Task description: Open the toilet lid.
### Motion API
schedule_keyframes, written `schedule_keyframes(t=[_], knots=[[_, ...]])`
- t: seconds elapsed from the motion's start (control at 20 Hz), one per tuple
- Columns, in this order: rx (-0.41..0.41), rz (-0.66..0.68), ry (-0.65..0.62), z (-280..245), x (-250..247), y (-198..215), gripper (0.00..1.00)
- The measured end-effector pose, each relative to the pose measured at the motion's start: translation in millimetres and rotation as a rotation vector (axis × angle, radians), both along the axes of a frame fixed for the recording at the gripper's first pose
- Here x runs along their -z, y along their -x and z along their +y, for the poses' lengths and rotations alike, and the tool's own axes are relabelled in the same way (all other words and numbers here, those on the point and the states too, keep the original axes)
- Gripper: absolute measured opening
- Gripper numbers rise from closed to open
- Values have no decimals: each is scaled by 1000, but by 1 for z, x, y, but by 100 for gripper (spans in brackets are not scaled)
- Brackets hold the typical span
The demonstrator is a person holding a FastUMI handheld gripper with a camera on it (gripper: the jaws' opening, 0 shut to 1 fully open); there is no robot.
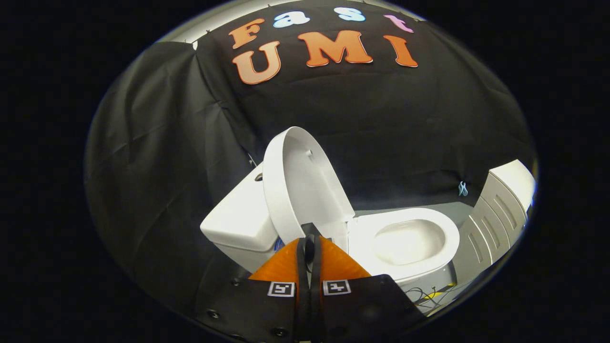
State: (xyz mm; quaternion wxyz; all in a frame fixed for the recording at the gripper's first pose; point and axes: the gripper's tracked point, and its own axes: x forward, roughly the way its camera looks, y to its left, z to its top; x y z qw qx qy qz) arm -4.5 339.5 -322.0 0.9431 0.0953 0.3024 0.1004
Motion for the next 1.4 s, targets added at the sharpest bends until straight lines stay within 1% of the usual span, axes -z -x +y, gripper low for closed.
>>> schedule_keyframes(t=[0.2,0.3,0.35,0.4,0.45,0.5,0.55,0.65,0.8,0.85,1.0,1.1,1.25,1.4], knots=[[-19,-37,99,6,-1,1,8],[-18,-44,95,1,-3,-1,8],[-33,-37,76,3,-3,1,9],[-69,-13,31,10,-1,3,12],[-78,5,6,10,0,4,19],[-73,2,-2,6,-3,3,31],[-58,-10,2,-3,-7,1,33],[-54,-26,-45,-9,-21,2,40],[-52,-53,-93,-29,-45,5,67],[-49,-65,-113,-35,-54,5,69],[-28,-97,-155,-62,-81,3,89],[-6,-130,-142,-88,-97,0,97],[29,-158,-129,-128,-114,-3,98],[62,-190,-81,-167,-127,-12,99]])
